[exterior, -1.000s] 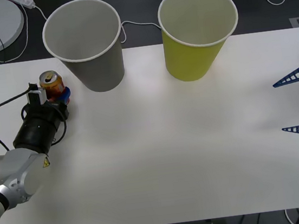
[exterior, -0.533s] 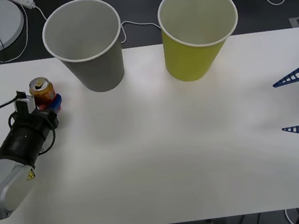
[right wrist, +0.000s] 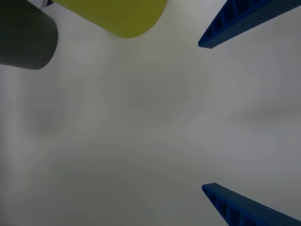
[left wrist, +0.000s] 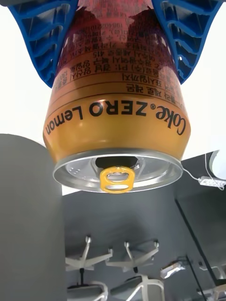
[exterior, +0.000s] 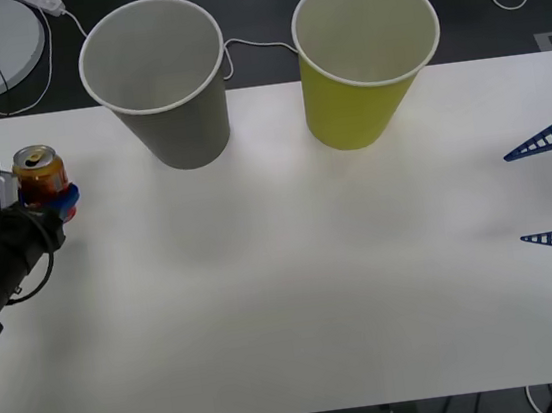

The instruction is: Put the can into the green bin and the plastic bottle into the gray bin

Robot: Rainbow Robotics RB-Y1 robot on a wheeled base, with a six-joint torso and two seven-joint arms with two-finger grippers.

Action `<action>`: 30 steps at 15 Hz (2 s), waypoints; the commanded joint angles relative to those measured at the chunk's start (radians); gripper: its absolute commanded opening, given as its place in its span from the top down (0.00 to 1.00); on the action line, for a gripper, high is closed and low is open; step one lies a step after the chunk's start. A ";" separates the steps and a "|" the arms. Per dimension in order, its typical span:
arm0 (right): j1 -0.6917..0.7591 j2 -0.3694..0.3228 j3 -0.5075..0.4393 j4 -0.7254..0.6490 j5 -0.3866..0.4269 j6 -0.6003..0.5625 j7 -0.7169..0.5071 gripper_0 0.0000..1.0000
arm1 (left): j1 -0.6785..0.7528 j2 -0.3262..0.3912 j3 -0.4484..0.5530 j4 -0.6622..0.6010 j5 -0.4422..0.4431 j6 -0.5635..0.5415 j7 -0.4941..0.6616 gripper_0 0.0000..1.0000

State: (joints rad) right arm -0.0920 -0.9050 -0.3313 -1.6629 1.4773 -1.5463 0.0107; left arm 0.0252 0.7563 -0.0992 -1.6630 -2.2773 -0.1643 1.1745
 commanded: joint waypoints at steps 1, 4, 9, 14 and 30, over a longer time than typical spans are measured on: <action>0.000 0.000 0.000 0.000 0.000 0.000 0.000 0.00 | 0.024 0.000 0.069 -0.078 0.015 -0.133 -0.044 1.00; 0.000 0.000 0.000 0.000 0.000 0.000 0.000 0.00 | 0.044 0.000 0.164 -0.192 0.035 -0.348 -0.053 1.00; 0.000 0.000 0.000 0.000 0.000 0.000 0.000 0.00 | 0.041 0.000 0.303 -0.354 0.091 -0.699 -0.078 1.00; 0.000 0.000 0.000 0.000 0.000 0.000 0.000 0.00 | 0.001 0.038 0.335 -0.468 0.125 -0.937 -0.095 1.00; 0.000 0.000 0.000 0.000 0.000 0.000 0.000 0.00 | -0.608 0.242 0.090 -0.501 0.338 -1.407 0.123 1.00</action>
State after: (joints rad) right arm -0.0920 -0.9050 -0.3313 -1.6629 1.4773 -1.5463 0.0107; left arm -0.5471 0.9955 0.0162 -2.1739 -1.9534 -1.5715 1.2902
